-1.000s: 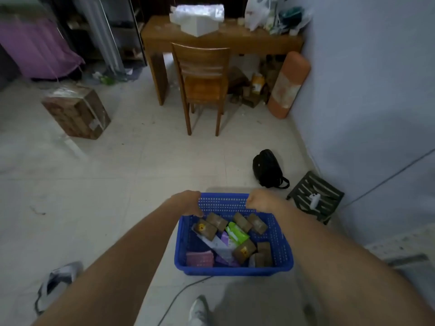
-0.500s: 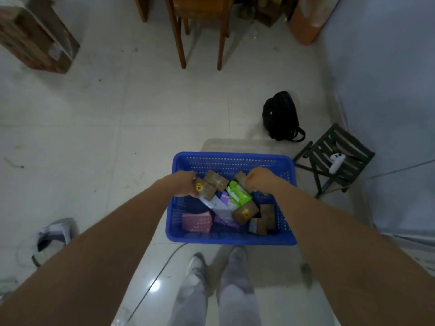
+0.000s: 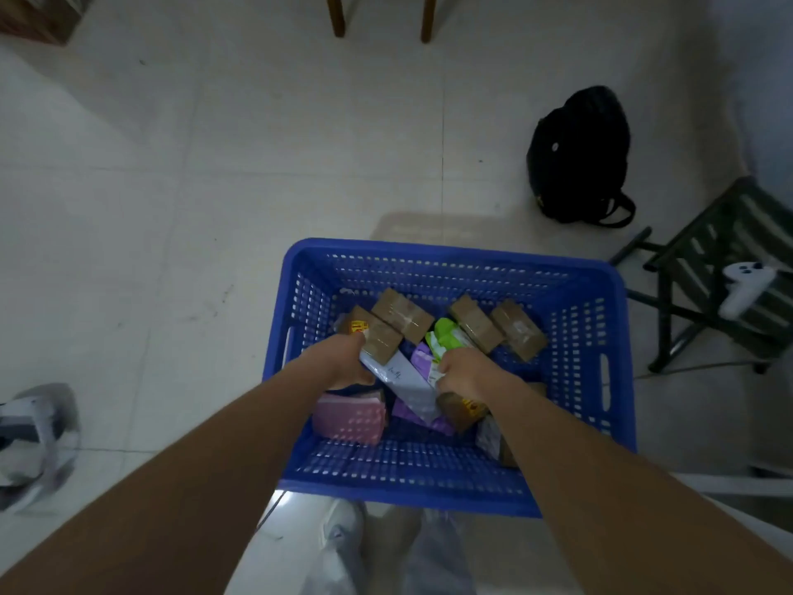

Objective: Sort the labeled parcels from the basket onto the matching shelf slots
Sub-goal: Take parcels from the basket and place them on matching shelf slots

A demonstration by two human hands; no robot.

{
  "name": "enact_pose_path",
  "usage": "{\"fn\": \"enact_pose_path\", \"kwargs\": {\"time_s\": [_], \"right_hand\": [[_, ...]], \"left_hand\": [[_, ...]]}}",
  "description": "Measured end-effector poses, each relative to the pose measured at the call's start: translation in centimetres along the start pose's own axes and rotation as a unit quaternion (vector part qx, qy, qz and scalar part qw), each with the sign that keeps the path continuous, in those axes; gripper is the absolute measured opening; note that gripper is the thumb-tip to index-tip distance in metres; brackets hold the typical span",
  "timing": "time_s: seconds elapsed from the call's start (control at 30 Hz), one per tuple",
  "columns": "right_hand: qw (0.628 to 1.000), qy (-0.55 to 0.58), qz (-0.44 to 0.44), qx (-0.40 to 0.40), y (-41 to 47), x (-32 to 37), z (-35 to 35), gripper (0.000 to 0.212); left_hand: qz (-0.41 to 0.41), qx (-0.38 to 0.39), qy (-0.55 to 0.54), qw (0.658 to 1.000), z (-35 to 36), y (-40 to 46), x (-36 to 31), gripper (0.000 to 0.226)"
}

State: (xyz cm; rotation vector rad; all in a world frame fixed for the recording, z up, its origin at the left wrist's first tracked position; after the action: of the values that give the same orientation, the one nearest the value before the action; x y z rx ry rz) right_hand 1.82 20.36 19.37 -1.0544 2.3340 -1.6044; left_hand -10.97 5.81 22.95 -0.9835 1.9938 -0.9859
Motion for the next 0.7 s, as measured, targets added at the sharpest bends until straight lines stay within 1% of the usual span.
{"fn": "enact_pose_path", "kwargs": {"time_s": [0.03, 0.07, 0.1, 0.13, 0.2, 0.3, 0.37, 0.47, 0.53, 0.57, 0.63, 0.67, 0.7], "right_hand": [[1.000, 0.003, -0.001, 0.005, 1.6, -0.4, 1.2, 0.015], [1.000, 0.005, -0.006, 0.006, 2.8, -0.7, 2.2, 0.030], [1.000, 0.002, -0.016, 0.006, 4.3, -1.2, 3.3, 0.038], [1.000, 0.004, -0.024, 0.000, 5.6, -1.5, 4.5, 0.041], [1.000, 0.001, -0.022, -0.001, 8.0, -2.2, 6.8, 0.041], [1.000, 0.017, -0.013, 0.003, 11.4, -3.2, 9.7, 0.040], [1.000, 0.018, -0.007, 0.005, 13.6, -3.5, 11.1, 0.042], [1.000, 0.017, -0.020, -0.011, 17.1, -3.2, 12.7, 0.045], [0.998, 0.006, -0.040, -0.043, 19.3, -2.5, 13.2, 0.046], [0.996, -0.002, -0.048, -0.069, 20.2, -2.0, 13.2, 0.051], [0.990, -0.014, -0.070, -0.121, 22.0, -0.9, 12.9, 0.067], [0.986, -0.024, -0.080, -0.141, 23.0, -0.2, 12.7, 0.071], [0.984, -0.039, -0.085, -0.152, 24.0, 0.7, 12.5, 0.073]], "left_hand": [[-0.002, 0.001, -0.002, 1.000, 1.4, 1.9, 0.5, 0.059], [-0.004, 0.004, -0.001, 1.000, 2.7, 3.5, 0.9, 0.060], [-0.007, 0.013, 0.001, 1.000, 4.1, 5.3, 1.5, 0.062], [-0.007, 0.020, 0.004, 1.000, 5.2, 6.7, 2.0, 0.064], [-0.015, 0.024, 0.010, 1.000, 7.2, 9.2, 3.0, 0.065], [-0.014, 0.024, -0.001, 1.000, 9.4, 12.5, 4.6, 0.057], [-0.017, 0.017, -0.008, 1.000, 10.7, 14.9, 6.1, 0.056], [-0.029, -0.016, -0.076, 0.997, 11.7, 17.7, 7.8, 0.061], [-0.033, -0.042, -0.146, 0.988, 12.5, 19.5, 8.7, 0.057], [-0.034, -0.054, -0.179, 0.982, 12.9, 20.4, 9.2, 0.057], [-0.036, -0.071, -0.241, 0.967, 13.6, 22.3, 10.1, 0.067], [-0.037, -0.074, -0.260, 0.962, 14.1, 23.2, 10.6, 0.068], [-0.042, -0.077, -0.277, 0.957, 14.6, 24.2, 11.2, 0.064]]}}
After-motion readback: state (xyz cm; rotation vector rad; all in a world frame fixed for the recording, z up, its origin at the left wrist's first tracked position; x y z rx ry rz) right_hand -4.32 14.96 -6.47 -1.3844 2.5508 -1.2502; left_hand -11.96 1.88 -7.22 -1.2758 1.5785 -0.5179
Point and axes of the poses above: each hand's wrist, its own y-axis towards the middle knuckle, its own z-axis out of the palm, x = y × z, the point moved 3 cm from there along y, towards the middle knuckle
